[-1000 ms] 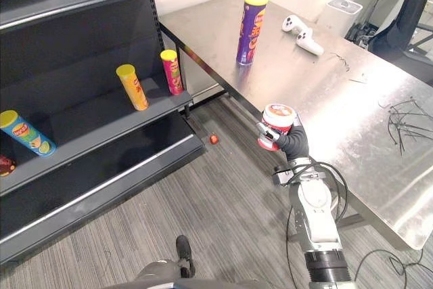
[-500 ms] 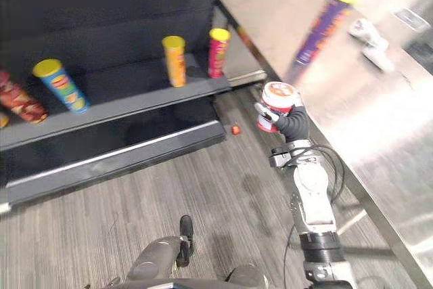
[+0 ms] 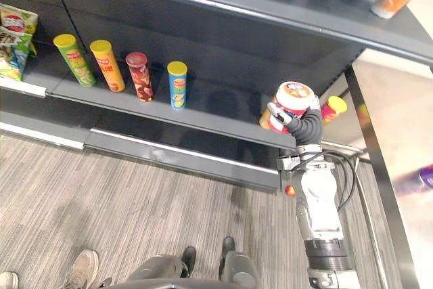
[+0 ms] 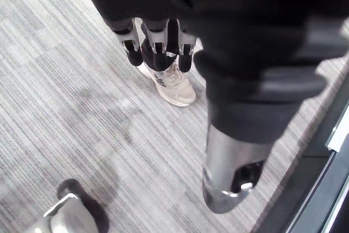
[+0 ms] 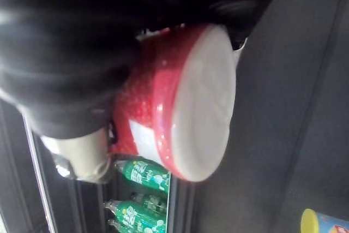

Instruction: Put the gum and the chips on the shelf.

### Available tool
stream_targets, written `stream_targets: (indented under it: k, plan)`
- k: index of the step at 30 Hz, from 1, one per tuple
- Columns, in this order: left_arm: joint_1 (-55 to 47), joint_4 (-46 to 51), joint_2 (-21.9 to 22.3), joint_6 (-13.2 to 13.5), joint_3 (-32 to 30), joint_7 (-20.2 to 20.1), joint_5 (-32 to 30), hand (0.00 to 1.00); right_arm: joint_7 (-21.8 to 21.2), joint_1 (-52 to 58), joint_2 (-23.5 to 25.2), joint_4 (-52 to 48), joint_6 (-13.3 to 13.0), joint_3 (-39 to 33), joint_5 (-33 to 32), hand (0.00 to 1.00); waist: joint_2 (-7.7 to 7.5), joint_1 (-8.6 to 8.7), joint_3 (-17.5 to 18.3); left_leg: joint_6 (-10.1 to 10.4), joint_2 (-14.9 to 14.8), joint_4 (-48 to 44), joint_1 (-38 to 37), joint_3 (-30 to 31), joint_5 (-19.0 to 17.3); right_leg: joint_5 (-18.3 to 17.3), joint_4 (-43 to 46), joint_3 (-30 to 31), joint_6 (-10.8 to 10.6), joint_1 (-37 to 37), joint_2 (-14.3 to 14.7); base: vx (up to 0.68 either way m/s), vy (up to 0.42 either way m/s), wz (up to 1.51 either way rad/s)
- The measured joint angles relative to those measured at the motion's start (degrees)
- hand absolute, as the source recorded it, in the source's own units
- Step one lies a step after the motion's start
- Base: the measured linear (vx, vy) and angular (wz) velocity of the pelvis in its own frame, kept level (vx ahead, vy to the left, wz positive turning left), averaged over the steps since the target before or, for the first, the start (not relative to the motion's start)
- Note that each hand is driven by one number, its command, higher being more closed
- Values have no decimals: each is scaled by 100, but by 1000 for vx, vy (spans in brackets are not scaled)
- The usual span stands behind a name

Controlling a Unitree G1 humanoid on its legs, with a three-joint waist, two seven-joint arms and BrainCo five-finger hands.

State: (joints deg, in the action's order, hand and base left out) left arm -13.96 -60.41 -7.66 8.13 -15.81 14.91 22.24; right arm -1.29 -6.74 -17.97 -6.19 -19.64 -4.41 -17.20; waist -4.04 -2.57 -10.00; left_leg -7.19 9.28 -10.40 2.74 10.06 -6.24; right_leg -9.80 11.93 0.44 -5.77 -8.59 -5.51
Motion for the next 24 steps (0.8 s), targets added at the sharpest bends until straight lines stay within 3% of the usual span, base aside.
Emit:
stream_targets:
  k: [2,3,5,8,10,12,16,24]
  plan:
    - [3,0,27,-1,-38,16,0,0,-48,-17,1,0,46,1,-98,100,15,1,102,13,-4,23,0,13,-6,192,-116,-49,104,13,32,205,-92,18]
    - [5,2,60,-1,-39,43,2,0,-50,-75,8,1,70,2,-101,100,13,8,116,88,-7,17,-33,9,-49,550,-369,-99,180,148,62,172,-77,9]
    - [23,0,103,-1,-40,68,9,0,-38,-133,64,5,88,1,-144,100,34,20,135,204,-43,0,-34,-4,-111,879,-680,-204,168,315,96,169,-97,3]
    - [23,-3,146,4,-41,79,12,0,-16,-133,105,38,171,-15,-175,100,109,82,177,519,-215,18,-59,-86,-280,933,-813,-405,206,437,175,130,-107,13]
    - [26,-6,150,7,-53,79,11,0,-13,-99,106,39,223,-57,-187,100,117,108,177,790,-454,1,-95,-606,-495,936,-818,-543,211,553,194,42,-82,32]
    - [27,2,191,12,-43,78,1,0,-22,-80,106,41,261,-120,-186,100,128,203,180,749,-680,34,-95,-1133,-480,928,-819,-725,219,640,197,-15,-49,42]
    - [-1,-1,190,11,47,46,-92,0,-54,-31,108,27,327,-124,-129,100,109,215,193,540,-561,396,-206,-1087,-232,909,-857,-794,230,688,118,-63,24,14]
    - [55,8,169,8,364,8,-98,0,-79,-272,-114,29,814,-40,-132,100,270,278,385,566,-505,939,-440,-1330,54,986,-1042,-611,139,680,79,-11,37,-13]
